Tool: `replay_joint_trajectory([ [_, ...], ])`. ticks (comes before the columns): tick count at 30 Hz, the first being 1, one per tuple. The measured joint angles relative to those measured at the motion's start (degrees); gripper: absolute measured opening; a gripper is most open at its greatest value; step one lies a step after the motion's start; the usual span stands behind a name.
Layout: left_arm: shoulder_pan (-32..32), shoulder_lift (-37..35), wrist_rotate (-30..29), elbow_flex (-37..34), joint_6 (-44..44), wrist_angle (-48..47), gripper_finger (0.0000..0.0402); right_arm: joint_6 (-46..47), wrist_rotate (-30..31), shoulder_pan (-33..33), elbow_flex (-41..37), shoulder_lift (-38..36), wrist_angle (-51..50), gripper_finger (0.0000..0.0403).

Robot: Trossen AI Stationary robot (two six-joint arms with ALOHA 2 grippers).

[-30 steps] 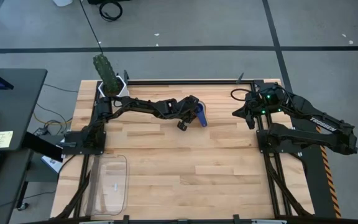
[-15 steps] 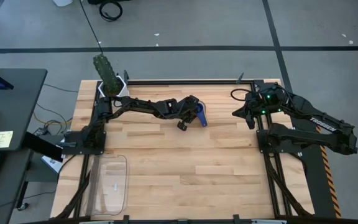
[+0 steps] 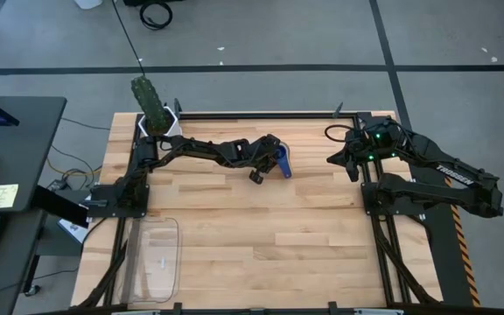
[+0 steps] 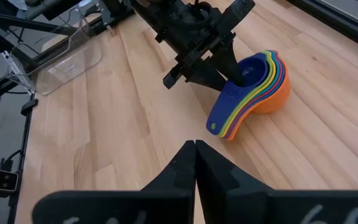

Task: Nest measuring cups in basket
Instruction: Put the stacked colored measuring cups into the transparent bin

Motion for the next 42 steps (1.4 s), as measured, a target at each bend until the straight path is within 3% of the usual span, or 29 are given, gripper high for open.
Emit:
replay_joint_trajectory([
  [19,-0.15,-0.49,2.2,0.0,8.32,-1.28,0.0109,-0.01,0.0,0.0,0.0,0.0,0.0,0.0013],
  [32,-0.09,-6.37,6.54,-0.07,19.31,-14.05,0.0109,0.01,0.0,0.02,0.0,-0.02,0.02,0.0013],
  [42,-0.08,-12.59,6.58,-0.07,29.18,-25.38,0.0109,-0.01,-0.02,0.02,0.0,0.0,0.02,0.0013],
])
